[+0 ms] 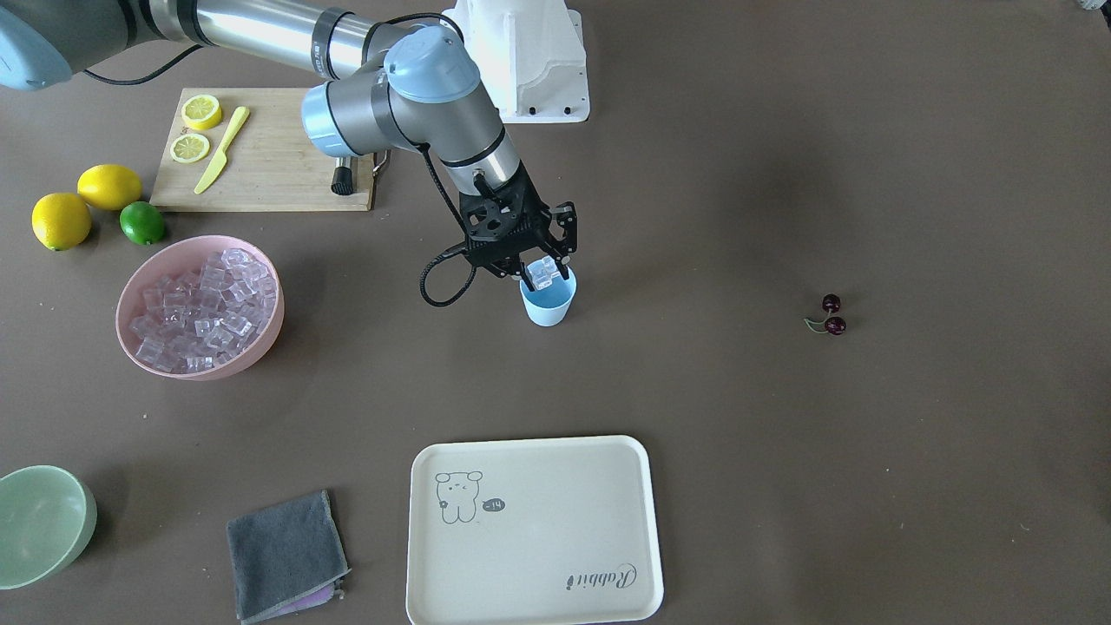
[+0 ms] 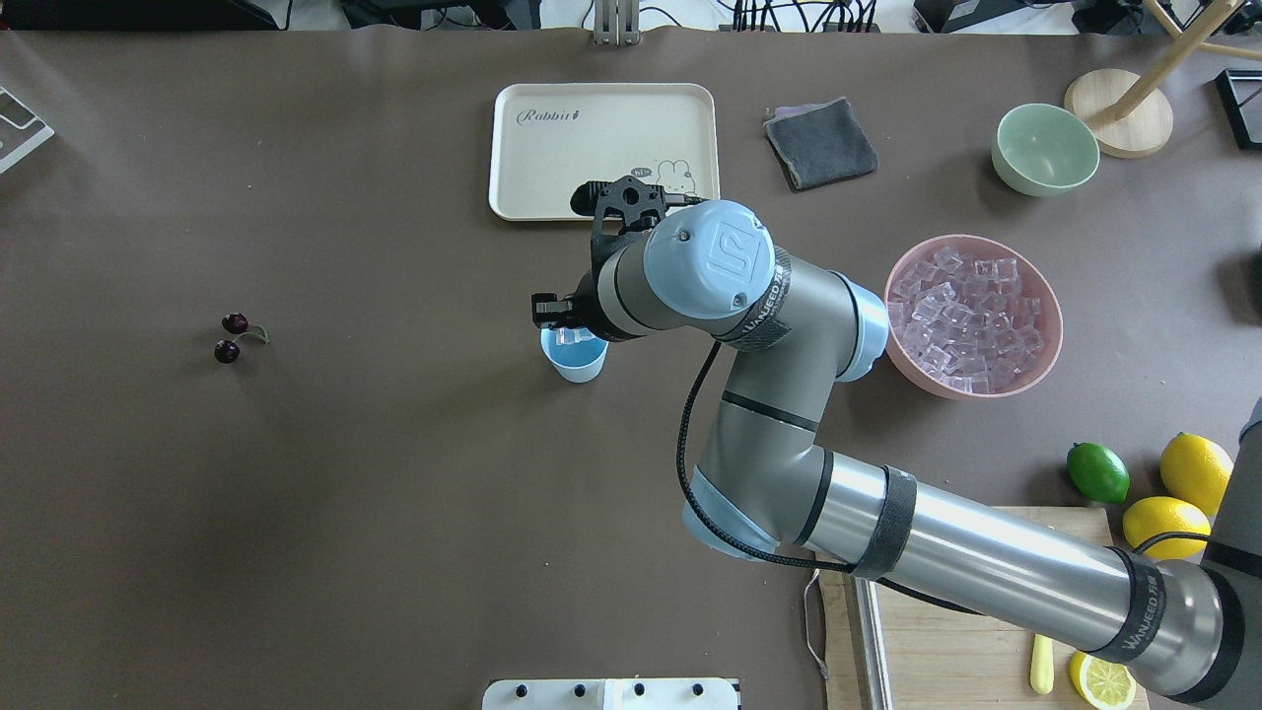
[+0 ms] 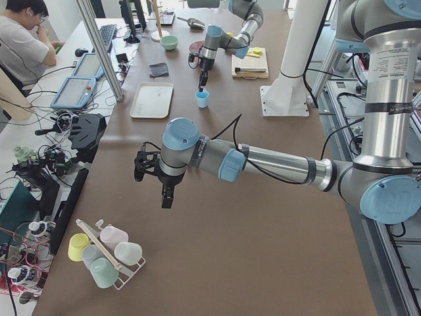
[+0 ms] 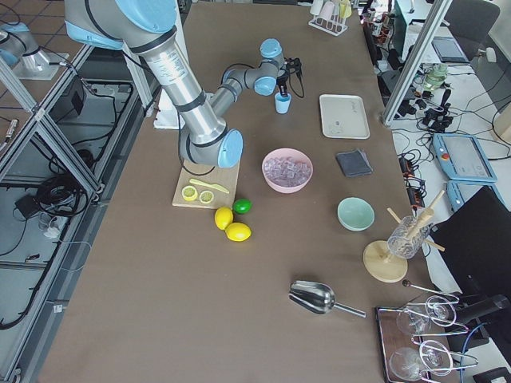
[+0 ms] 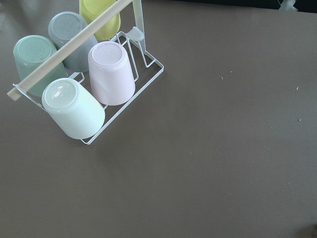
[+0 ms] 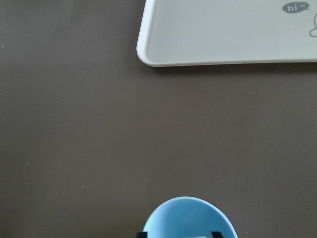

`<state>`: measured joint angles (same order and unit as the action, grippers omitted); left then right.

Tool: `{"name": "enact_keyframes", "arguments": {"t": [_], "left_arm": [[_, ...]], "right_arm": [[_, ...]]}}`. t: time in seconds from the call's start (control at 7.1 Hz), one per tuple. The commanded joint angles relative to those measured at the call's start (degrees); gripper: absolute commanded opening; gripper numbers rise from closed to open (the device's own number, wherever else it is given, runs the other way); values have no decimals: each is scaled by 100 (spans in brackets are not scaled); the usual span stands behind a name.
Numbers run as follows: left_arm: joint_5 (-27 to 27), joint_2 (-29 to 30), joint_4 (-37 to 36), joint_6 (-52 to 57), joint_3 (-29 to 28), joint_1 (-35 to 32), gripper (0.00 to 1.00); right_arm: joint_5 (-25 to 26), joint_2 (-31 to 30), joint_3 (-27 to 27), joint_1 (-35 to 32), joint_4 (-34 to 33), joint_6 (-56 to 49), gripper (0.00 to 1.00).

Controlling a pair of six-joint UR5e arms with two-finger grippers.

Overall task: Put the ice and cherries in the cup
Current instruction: 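Open the right gripper to drop the ice into the cup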

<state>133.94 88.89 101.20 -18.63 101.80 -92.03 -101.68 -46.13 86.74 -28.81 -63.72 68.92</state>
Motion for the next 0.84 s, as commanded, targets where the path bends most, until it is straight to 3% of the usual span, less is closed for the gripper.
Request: {"name": "enact_keyframes", "arguments": {"t": [0.0, 0.42, 0.7], "left_arm": [[0, -4, 5, 0, -2, 0, 98], [-9, -12, 66, -17, 42, -8, 98], [-9, -12, 66, -17, 25, -8, 98]], "right_arm": [[-9, -1, 18, 24, 9, -88, 100], [-97, -149, 421, -195, -35, -98, 100], [-1171, -473, 1043, -990, -637, -298, 100]]}}
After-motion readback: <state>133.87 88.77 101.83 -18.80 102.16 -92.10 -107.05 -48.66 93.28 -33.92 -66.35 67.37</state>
